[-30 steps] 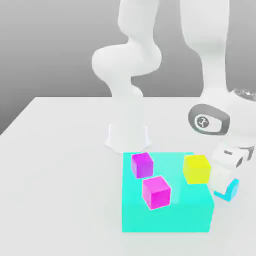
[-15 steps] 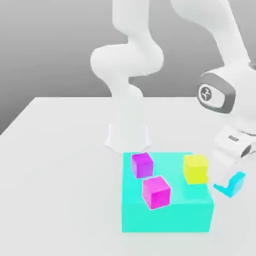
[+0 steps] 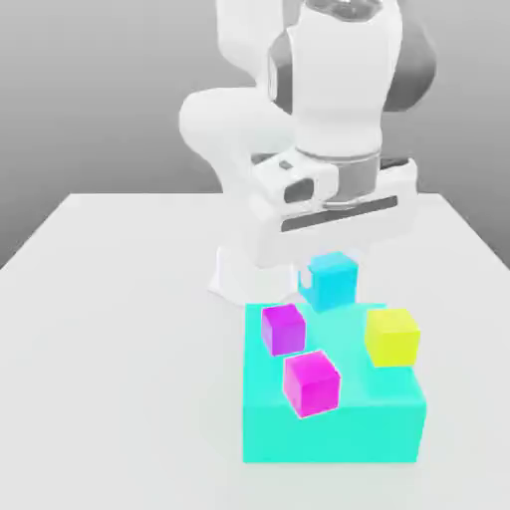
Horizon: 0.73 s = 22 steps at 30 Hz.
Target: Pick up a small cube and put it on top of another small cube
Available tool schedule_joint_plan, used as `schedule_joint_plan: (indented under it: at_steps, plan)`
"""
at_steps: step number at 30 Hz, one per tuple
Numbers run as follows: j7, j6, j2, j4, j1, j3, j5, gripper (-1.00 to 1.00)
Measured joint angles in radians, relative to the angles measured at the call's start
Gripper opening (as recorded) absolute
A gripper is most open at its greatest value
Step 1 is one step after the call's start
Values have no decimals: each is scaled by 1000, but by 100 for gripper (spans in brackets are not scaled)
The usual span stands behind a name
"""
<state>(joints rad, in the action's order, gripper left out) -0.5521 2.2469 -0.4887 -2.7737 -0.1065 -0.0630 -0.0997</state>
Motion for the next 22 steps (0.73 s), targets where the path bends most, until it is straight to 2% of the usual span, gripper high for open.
schedule_joint_plan:
  at_steps: [4,9,10,17,22]
  plan:
    - [-30,19,-124,-112,42,-7,27,-100]
    - [-36,212,-13,-186,56,-26,27,-100]
    - [-36,252,16,-198,57,-28,26,100]
    - [-37,261,22,-200,58,-30,28,100]
    - [-38,74,-114,-149,58,-23,33,100]
